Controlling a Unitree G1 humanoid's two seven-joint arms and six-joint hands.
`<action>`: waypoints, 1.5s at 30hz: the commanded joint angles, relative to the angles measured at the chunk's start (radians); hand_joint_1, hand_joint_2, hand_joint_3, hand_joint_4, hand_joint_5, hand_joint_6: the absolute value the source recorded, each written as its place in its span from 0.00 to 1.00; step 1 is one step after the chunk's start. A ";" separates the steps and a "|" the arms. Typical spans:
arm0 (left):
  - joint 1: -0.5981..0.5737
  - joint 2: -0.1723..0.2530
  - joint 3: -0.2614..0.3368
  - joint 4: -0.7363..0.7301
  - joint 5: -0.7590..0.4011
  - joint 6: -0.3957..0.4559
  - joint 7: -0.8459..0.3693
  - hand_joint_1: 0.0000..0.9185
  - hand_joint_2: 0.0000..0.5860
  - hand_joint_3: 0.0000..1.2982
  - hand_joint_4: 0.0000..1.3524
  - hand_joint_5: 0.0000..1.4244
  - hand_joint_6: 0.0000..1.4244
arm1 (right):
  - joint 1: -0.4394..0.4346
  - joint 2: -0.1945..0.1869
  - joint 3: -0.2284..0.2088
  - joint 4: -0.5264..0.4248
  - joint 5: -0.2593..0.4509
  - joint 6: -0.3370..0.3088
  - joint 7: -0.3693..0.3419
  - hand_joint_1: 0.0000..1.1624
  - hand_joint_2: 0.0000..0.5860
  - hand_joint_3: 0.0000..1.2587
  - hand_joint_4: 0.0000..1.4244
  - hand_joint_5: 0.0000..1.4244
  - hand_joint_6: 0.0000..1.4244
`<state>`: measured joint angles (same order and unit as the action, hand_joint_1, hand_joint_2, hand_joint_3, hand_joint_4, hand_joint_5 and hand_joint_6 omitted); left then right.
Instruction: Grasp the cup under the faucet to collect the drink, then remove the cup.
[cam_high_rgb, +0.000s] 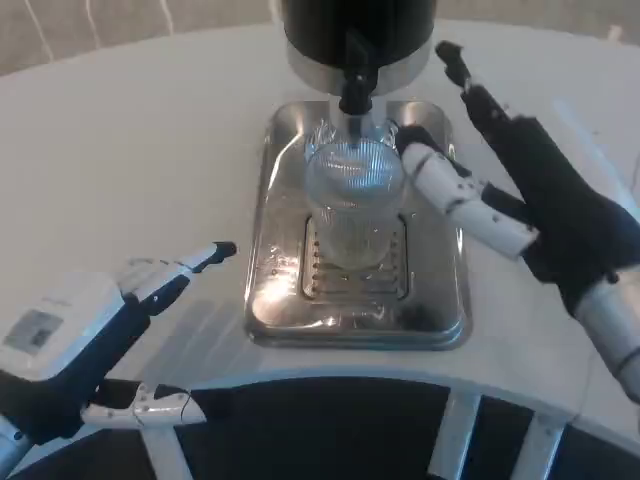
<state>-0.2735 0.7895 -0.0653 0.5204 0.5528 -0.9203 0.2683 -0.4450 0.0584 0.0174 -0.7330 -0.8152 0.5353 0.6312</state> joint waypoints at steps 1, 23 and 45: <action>0.047 0.022 0.029 -0.031 -0.007 0.010 -0.029 0.11 0.13 0.11 0.10 0.15 0.18 | -0.051 -0.022 0.018 0.029 0.062 0.028 -0.051 0.21 0.81 0.00 0.00 0.00 0.00; 0.106 0.019 0.101 -0.079 -0.024 0.022 -0.088 0.10 0.13 0.10 0.09 0.14 0.17 | -0.155 -0.087 0.107 0.086 0.277 0.119 -0.172 0.20 0.81 0.00 0.00 0.00 0.00; 0.129 0.032 0.135 -0.079 -0.048 0.027 -0.129 0.09 0.13 0.11 0.09 0.14 0.17 | -0.252 -0.175 0.180 0.183 0.442 0.143 -0.213 0.18 0.84 0.00 0.00 0.00 0.00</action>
<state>-0.1620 0.8015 0.0606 0.4439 0.5199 -0.8941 0.1543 -0.6696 -0.1000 0.1632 -0.5471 -0.3852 0.6709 0.4092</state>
